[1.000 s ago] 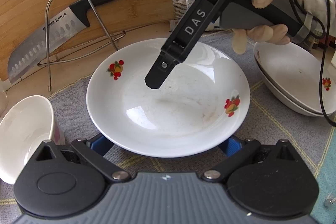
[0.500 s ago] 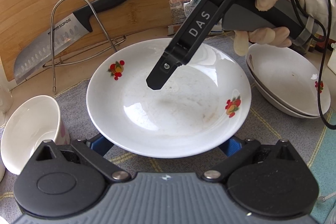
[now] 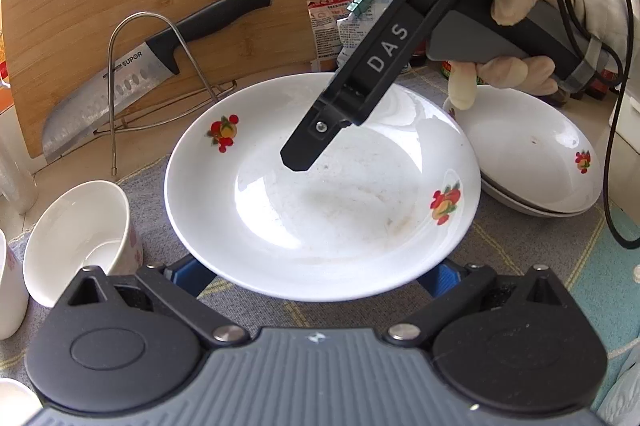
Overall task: Organize plates and bowls
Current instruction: 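Lift the flower-print plate off the towel with the right gripper, then carry the flower-print plate with the right gripper toward the plate stack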
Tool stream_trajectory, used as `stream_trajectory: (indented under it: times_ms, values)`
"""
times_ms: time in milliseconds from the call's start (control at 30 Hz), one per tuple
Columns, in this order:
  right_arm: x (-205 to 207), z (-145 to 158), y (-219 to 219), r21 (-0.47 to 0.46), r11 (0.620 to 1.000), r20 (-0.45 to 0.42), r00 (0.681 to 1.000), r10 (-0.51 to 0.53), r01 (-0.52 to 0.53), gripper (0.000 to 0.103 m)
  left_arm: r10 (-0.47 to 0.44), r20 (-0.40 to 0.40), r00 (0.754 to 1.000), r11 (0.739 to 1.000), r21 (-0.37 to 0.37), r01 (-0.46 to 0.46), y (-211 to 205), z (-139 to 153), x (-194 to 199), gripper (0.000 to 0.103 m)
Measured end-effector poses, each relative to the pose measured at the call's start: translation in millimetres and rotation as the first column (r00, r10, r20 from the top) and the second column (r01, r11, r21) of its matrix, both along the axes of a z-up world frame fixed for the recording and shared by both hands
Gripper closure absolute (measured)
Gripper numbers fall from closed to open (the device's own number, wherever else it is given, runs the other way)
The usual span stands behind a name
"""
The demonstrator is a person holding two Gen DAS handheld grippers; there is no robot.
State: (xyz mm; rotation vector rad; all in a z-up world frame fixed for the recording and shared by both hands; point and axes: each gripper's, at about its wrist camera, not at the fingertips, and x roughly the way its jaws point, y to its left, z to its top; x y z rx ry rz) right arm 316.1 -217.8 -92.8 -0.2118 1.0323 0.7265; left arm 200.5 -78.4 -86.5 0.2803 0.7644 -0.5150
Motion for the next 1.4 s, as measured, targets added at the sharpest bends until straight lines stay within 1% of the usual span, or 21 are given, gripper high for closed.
stream_trajectory:
  times_ms: [467, 933, 1133, 1400]
  values:
    - [-39.7, 12.2, -6.8, 0.012, 0.999, 0.016, 0.999, -0.031, 0.031, 0.006, -0.033, -0.006, 0.999, 0.999, 0.0, 0.033, -2.7, 14.6, -31.7, 0.001]
    - [-80.8, 15.1, -28.1, 0.034, 0.995, 0.01, 0.995, -0.096, 0.095, 0.006, -0.106, -0.013, 0.994, 0.994, 0.024, 0.106, -13.0, 23.3, -59.2, 0.001]
    - [-98.1, 15.9, -38.2, 0.031, 0.992, 0.008, 0.992, -0.126, 0.126, 0.006, -0.139, -0.011, 0.99, 0.99, 0.035, 0.139, -18.6, 27.1, -64.6, 0.001]
    - [-114.7, 18.1, -54.5, 0.044, 0.983, 0.013, 0.983, -0.181, 0.18, 0.006, -0.175, -0.02, 0.984, 0.984, 0.028, 0.176, -26.4, 28.8, -66.2, 0.001]
